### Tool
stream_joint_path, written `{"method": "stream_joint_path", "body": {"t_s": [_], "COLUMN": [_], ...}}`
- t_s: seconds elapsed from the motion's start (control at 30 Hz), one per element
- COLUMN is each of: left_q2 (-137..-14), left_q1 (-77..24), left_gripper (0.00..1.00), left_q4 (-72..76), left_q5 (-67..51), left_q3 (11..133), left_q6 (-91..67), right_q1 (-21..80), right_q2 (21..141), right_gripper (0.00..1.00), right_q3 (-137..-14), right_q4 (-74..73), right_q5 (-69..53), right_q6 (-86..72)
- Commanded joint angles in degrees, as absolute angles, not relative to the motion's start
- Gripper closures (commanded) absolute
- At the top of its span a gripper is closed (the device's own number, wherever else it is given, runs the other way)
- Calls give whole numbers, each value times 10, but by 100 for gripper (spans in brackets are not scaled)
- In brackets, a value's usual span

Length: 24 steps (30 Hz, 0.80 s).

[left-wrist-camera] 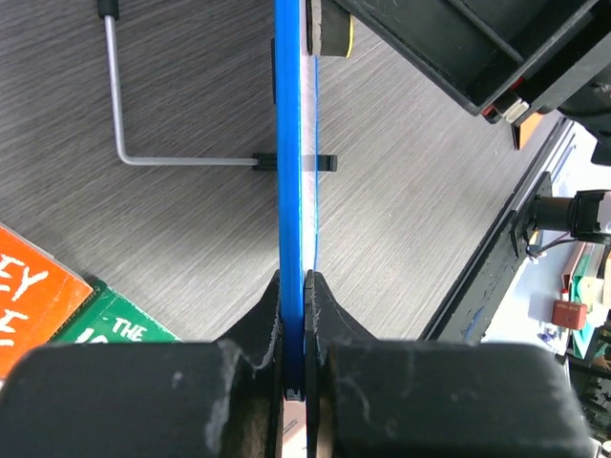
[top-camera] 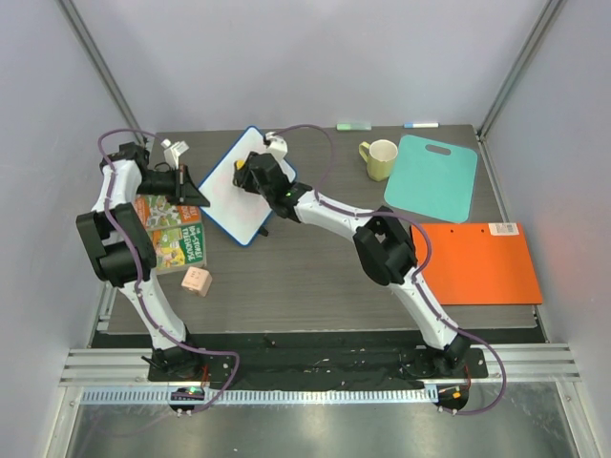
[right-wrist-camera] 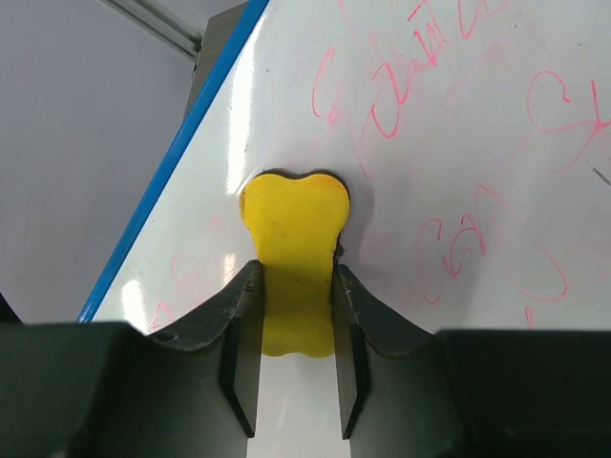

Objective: Erase the whiteboard

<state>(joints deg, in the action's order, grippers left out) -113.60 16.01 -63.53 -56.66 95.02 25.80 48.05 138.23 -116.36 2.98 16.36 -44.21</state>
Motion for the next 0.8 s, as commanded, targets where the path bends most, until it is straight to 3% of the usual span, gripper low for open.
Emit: {"method": "stream_joint_path", "body": {"t_s": [0.0,0.27,0.77], "left_q2": [-1107,-1108,-1110], "left_q1": [111,108,109], "left_gripper": [100,100,100], "left_q4": [-702,-700,-694], "left_q5": [-526,-526,-519], "left_q3": [924,924,918], "left_q6": [347,345,344], "right_q1": [525,588,613], "right_q2": [1419,1430,1405], "right_gripper": [99,99,99], "right_q3": [-1160,-1195,-1190], "right_q4": [-95,-120,-25], "right_q5": [167,155,77], "right_q6": [-360,-341,-296]}}
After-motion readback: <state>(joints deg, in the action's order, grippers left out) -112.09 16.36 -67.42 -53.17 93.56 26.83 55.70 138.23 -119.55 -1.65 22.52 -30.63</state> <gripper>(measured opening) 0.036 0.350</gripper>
